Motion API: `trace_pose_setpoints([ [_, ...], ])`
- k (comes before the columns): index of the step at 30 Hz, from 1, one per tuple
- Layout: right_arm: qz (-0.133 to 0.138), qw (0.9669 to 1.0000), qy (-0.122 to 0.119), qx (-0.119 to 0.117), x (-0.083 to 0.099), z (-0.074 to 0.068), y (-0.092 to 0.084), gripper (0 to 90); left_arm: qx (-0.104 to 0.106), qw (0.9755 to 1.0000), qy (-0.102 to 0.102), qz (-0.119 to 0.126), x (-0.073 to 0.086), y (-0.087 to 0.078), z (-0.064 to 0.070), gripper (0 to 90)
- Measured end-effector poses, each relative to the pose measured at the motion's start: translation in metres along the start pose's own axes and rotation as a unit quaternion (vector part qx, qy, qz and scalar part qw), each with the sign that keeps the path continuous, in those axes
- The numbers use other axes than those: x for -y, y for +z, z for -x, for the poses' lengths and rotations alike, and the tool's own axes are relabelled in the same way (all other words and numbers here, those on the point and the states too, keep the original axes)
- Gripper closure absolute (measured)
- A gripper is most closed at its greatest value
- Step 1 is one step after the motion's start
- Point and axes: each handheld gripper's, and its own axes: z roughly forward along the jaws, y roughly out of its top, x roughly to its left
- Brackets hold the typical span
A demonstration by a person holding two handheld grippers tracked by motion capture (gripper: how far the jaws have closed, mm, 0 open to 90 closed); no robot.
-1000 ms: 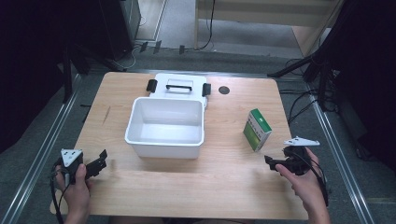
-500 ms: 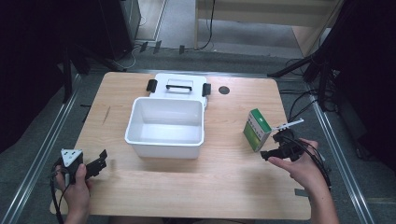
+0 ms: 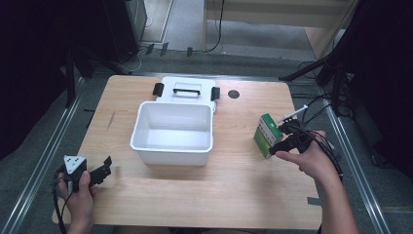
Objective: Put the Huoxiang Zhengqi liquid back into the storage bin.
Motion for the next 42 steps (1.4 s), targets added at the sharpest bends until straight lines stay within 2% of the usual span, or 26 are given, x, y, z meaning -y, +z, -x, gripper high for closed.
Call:
trace_pose_setpoints([
  [6, -0.018, 0.9997, -0.01, 0.013, -0.015, 0.002, -0.001, 22.4, 0.0, 1.0, -0.001, 0.0, 0.0, 0.0, 0.0, 14.3],
  [11, -0.024, 0.9996, -0.012, 0.003, -0.024, 0.003, -0.001, 25.2, 0.0, 1.0, -0.001, 0.0, 0.0, 0.0, 0.0, 14.3],
  [17, -0.031, 0.9994, -0.011, 0.002, -0.035, 0.004, -0.001, 28.5, 0.001, 1.0, -0.001, 0.0, 0.0, 0.0, 0.0, 14.3],
  [28, -0.049, 0.9985, -0.02, -0.009, -0.057, -0.001, 0.002, 36.3, 0.002, 1.0, -0.002, -0.003, 0.0, 0.0, 0.0, 14.3],
  [34, -0.061, 0.9978, -0.024, 0.0, -0.07, -0.002, 0.006, 39.3, 0.002, 1.0, -0.003, -0.003, 0.0, 0.0, -0.001, 14.2],
  [42, -0.078, 0.9968, -0.006, -0.012, -0.08, 0.0, 0.014, 46.8, 0.003, 1.0, -0.005, -0.002, 0.0, 0.001, -0.001, 14.3],
])
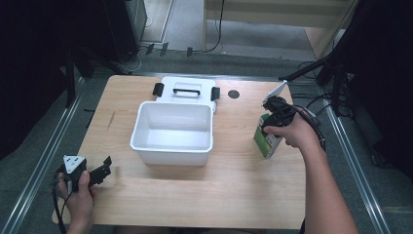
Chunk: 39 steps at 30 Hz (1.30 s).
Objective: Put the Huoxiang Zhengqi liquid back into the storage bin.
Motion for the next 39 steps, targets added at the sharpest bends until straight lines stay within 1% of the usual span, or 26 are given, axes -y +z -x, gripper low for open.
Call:
trace_pose_setpoints([
  [2, -0.003, 1.0, 0.0, -0.004, -0.002, 0.0, 0.002, 49.3, 0.0, 1.0, 0.0, -0.001, 0.0, 0.0, 0.0, 14.3],
  [3, -0.005, 1.0, 0.003, -0.006, -0.003, 0.0, 0.003, 53.0, 0.0, 1.0, 0.0, -0.001, 0.0, 0.0, 0.0, 14.3],
  [5, -0.01, 0.9999, 0.004, -0.003, -0.004, -0.001, 0.003, 60.5, 0.001, 1.0, -0.001, -0.001, 0.0, 0.0, 0.0, 14.3],
  [8, -0.01, 0.9999, -0.001, 0.005, -0.004, -0.002, 0.002, 63.9, 0.001, 1.0, -0.002, -0.002, 0.0, 0.0, -0.001, 14.3],
  [9, -0.011, 0.9999, -0.007, 0.006, -0.004, -0.002, 0.002, 64.1, 0.001, 1.0, -0.002, -0.002, 0.0, 0.0, -0.001, 14.3],
  [12, -0.011, 0.9991, -0.038, 0.013, -0.003, -0.007, 0.001, 64.4, 0.0, 1.0, -0.003, -0.002, 0.0, 0.0, -0.001, 14.3],
  [15, -0.002, 0.9966, -0.08, 0.02, -0.001, -0.013, -0.004, 64.6, -0.001, 1.0, -0.001, -0.002, 0.0, 0.0, -0.001, 14.3],
  [17, 0.009, 0.9929, -0.117, 0.021, 0.001, -0.017, -0.008, 64.5, -0.001, 1.0, -0.002, -0.002, 0.0, 0.0, -0.001, 14.3],
  [18, 0.016, 0.9894, -0.144, 0.016, 0.002, -0.019, -0.011, 64.5, -0.001, 1.0, -0.002, -0.002, 0.0, 0.0, 0.0, 14.3],
  [19, 0.022, 0.9866, -0.161, 0.012, 0.002, -0.021, -0.013, 64.5, 0.0, 1.0, -0.002, -0.002, 0.0, 0.0, 0.0, 14.3],
  [20, 0.028, 0.9823, -0.185, 0.008, 0.003, -0.024, -0.015, 64.5, 0.0, 1.0, -0.002, -0.002, 0.0, 0.0, 0.0, 14.3],
  [21, 0.032, 0.9788, -0.202, 0.004, 0.004, -0.028, -0.018, 64.5, -0.001, 1.0, -0.001, -0.002, 0.0, 0.0, 0.0, 14.3],
  [23, 0.038, 0.9729, -0.228, -0.003, 0.005, -0.033, -0.023, 64.5, 0.0, 1.0, -0.002, 0.001, 0.0, 0.0, 0.0, 14.3],
  [24, 0.041, 0.9688, -0.244, -0.008, 0.005, -0.037, -0.026, 64.4, 0.0, 1.0, -0.002, 0.001, 0.0, 0.0, 0.0, 14.3],
  [25, 0.043, 0.9672, -0.25, -0.009, 0.004, -0.038, -0.027, 64.4, 0.0, 1.0, -0.001, 0.001, 0.0, 0.0, -0.001, 14.3],
  [26, 0.048, 0.963, -0.265, -0.015, 0.004, -0.042, -0.031, 64.4, 0.0, 1.0, -0.002, 0.001, 0.0, 0.0, -0.001, 14.3],
  [27, 0.049, 0.9605, -0.273, -0.018, 0.003, -0.044, -0.032, 64.4, 0.0, 1.0, -0.002, 0.001, 0.0, 0.0, -0.001, 14.3],
  [29, 0.052, 0.9567, -0.286, -0.019, 0.002, -0.048, -0.036, 64.4, 0.0, 1.0, -0.002, 0.002, 0.0, 0.0, -0.001, 14.3],
  [31, 0.057, 0.9526, -0.299, -0.016, 0.001, -0.052, -0.041, 64.2, 0.0, 1.0, -0.004, 0.001, 0.0, 0.0, -0.001, 14.3],
  [32, 0.059, 0.9514, -0.302, -0.015, 0.0, -0.055, -0.044, 64.2, 0.0, 1.0, -0.005, 0.001, 0.0, 0.0, -0.001, 14.3],
  [33, 0.061, 0.9504, -0.305, -0.014, -0.001, -0.057, -0.047, 64.0, 0.001, 1.0, -0.004, 0.001, 0.0, 0.0, -0.001, 14.3],
  [35, 0.065, 0.9512, -0.301, -0.016, -0.003, -0.06, -0.052, 64.0, 0.001, 1.0, -0.005, 0.0, 0.0, 0.0, -0.001, 14.3],
  [36, 0.069, 0.9495, -0.306, -0.019, -0.005, -0.061, -0.055, 63.9, 0.001, 1.0, -0.005, -0.001, 0.0, 0.0, -0.001, 14.3],
  [37, 0.071, 0.9495, -0.305, -0.019, -0.005, -0.062, -0.057, 63.9, 0.001, 1.0, -0.005, 0.0, 0.0, 0.0, -0.001, 14.3],
  [39, 0.076, 0.948, -0.308, -0.019, -0.007, -0.064, -0.062, 63.9, 0.001, 1.0, -0.005, 0.0, 0.0, 0.0, -0.001, 14.3],
])
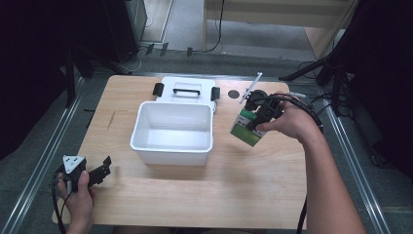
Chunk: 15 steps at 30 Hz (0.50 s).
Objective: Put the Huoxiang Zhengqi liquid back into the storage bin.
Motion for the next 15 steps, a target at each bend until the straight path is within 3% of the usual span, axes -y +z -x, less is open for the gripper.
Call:
trace_pose_setpoints([
  [15, 0.026, 0.9996, 0.001, 0.006, -0.02, -0.004, -0.035, 63.9, 0.0, 1.0, -0.002, 0.001, 0.0, 0.0, 0.0, 14.2],
])
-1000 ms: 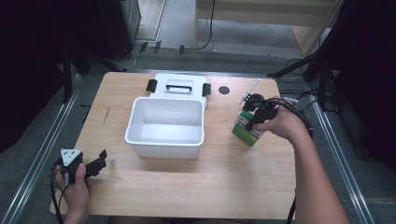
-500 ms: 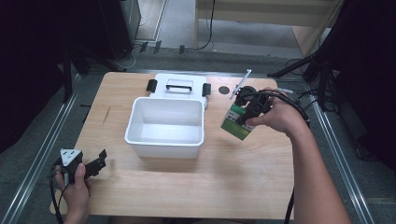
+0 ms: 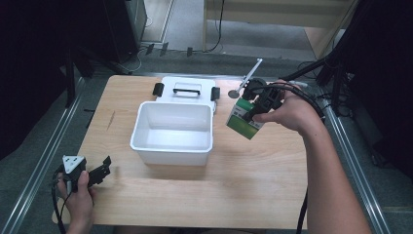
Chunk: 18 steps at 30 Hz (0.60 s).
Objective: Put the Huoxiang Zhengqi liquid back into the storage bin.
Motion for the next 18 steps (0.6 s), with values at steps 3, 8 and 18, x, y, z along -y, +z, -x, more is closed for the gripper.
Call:
trace_pose_setpoints([
  [3, 0.01, 0.9999, 0.004, 0.002, -0.006, 0.0, -0.007, 63.9, 0.0, 1.0, 0.0, 0.0, 0.0, 0.0, 0.0, 14.2],
  [8, 0.023, 0.9996, 0.005, 0.013, -0.018, -0.001, -0.02, 63.6, 0.001, 1.0, -0.001, 0.0, 0.0, 0.0, 0.0, 14.2],
  [18, 0.041, 0.9986, -0.034, 0.002, -0.041, -0.009, -0.035, 63.6, 0.001, 1.0, -0.003, -0.002, 0.0, 0.0, 0.0, 14.3],
])
